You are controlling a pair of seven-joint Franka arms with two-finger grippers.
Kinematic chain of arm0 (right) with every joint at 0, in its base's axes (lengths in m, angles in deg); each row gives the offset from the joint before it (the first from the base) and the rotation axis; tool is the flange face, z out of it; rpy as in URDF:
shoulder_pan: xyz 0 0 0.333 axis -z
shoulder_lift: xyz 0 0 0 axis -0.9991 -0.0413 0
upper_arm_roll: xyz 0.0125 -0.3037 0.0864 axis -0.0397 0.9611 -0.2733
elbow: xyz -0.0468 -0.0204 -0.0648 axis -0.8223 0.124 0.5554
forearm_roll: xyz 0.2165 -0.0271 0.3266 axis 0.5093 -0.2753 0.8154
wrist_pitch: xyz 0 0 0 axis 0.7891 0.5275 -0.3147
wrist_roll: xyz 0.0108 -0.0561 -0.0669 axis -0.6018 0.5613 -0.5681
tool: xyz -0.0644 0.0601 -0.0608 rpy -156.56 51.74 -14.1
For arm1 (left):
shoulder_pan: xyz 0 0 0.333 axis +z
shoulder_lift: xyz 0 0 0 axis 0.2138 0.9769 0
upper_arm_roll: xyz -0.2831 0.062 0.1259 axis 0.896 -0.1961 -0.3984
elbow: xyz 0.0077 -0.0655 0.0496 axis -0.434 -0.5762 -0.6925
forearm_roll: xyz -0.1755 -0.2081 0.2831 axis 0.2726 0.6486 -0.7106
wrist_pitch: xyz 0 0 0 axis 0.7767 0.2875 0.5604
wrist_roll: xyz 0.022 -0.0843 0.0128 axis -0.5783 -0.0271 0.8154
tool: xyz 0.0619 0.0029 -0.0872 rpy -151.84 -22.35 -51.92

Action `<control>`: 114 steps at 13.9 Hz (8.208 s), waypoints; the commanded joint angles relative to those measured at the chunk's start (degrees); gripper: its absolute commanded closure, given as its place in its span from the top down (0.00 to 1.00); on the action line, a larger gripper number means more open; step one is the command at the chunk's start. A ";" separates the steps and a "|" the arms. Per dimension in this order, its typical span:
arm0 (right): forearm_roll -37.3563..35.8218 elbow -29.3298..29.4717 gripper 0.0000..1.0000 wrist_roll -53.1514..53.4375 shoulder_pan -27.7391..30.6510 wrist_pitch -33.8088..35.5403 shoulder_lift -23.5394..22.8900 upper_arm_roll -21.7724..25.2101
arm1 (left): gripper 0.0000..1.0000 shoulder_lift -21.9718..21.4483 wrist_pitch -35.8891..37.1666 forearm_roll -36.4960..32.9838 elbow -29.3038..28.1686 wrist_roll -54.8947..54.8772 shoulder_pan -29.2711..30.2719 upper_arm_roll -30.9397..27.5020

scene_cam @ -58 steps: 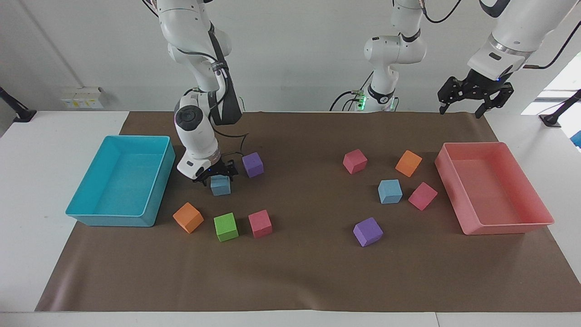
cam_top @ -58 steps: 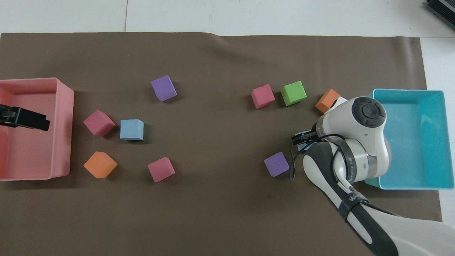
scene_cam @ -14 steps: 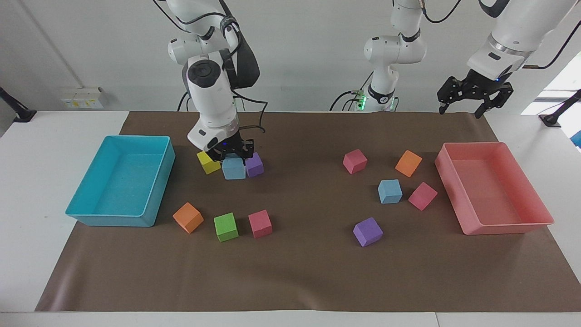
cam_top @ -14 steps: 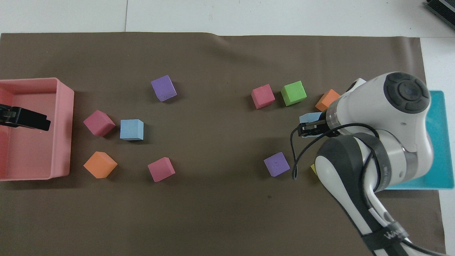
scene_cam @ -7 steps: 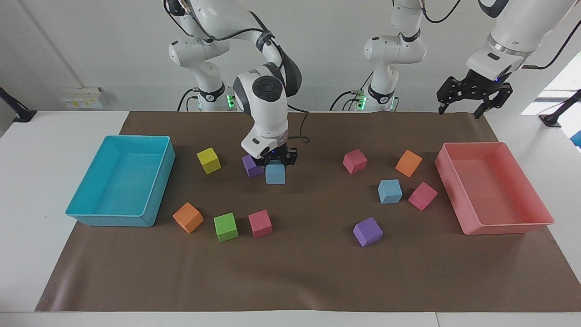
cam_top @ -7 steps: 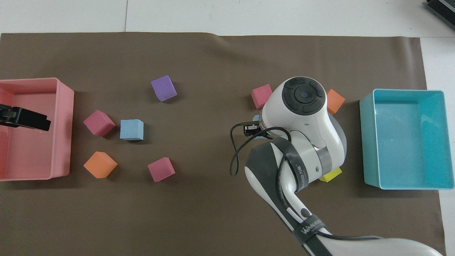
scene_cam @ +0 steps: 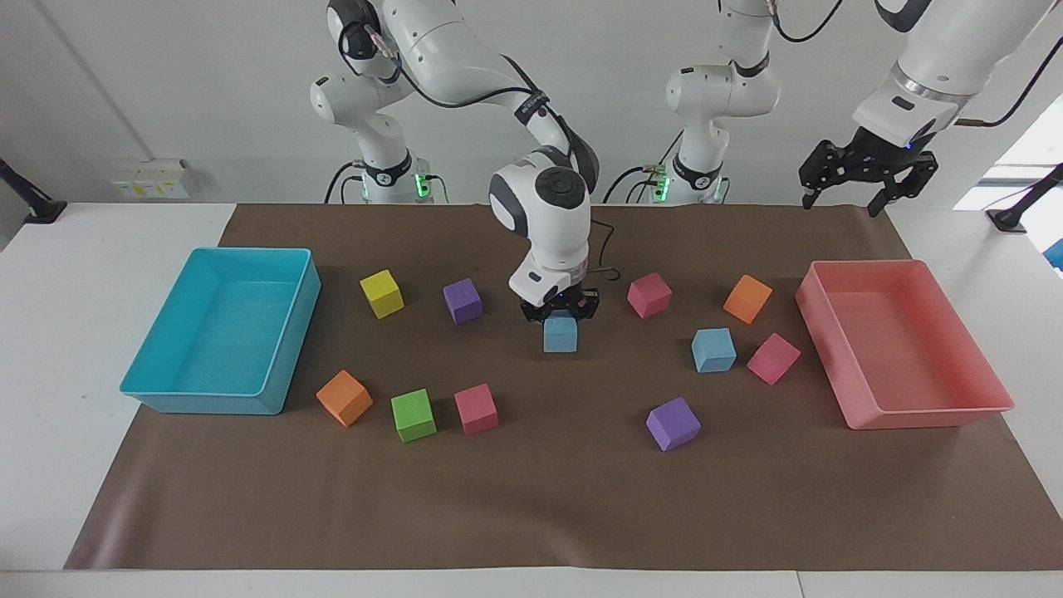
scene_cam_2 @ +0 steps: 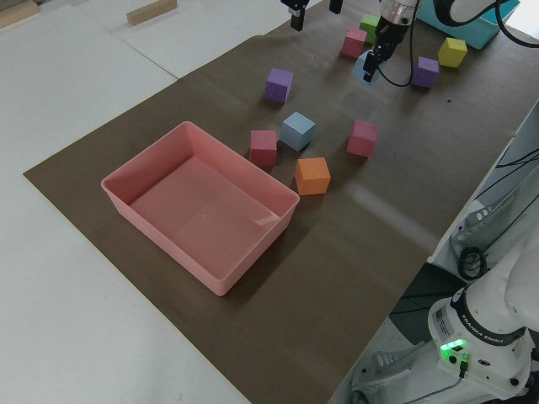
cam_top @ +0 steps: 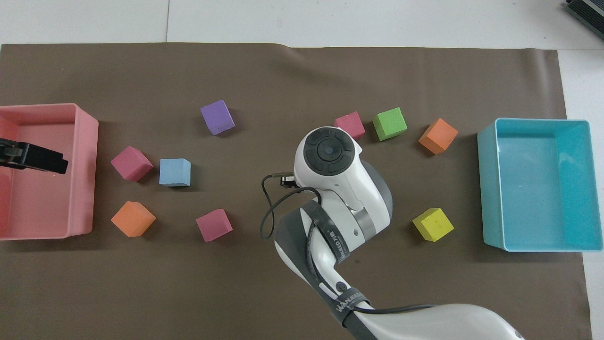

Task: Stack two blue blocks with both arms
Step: 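Lower the blue cube onto the table center and open the right gripper, then raise the right gripper and draw it back beside the placed cube, then reach the left gripper to the light blue cube near the pink bin, then close the left gripper on the light blue cube and lift it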

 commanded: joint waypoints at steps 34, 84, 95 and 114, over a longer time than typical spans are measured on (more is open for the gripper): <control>3.41 -4.11 1.00 -3.71 4.33 2.56 10.84 -0.51 | 1.00 -0.60 0.34 -0.37 -0.53 -0.13 0.76 0.20; 77.16 -23.62 0.00 -76.31 16.74 -6.12 4.62 -0.59 | 1.00 2.12 -40.60 -0.37 -33.65 6.70 -6.17 0.55; 77.16 -23.62 0.00 -76.31 16.74 -6.21 4.53 -0.59 | 1.00 10.83 -52.40 -0.37 -34.72 11.03 -8.29 0.47; 77.16 -23.62 0.00 -76.31 16.74 -6.21 4.53 -0.59 | 1.00 13.20 -53.63 -0.37 -36.48 11.47 -8.03 0.47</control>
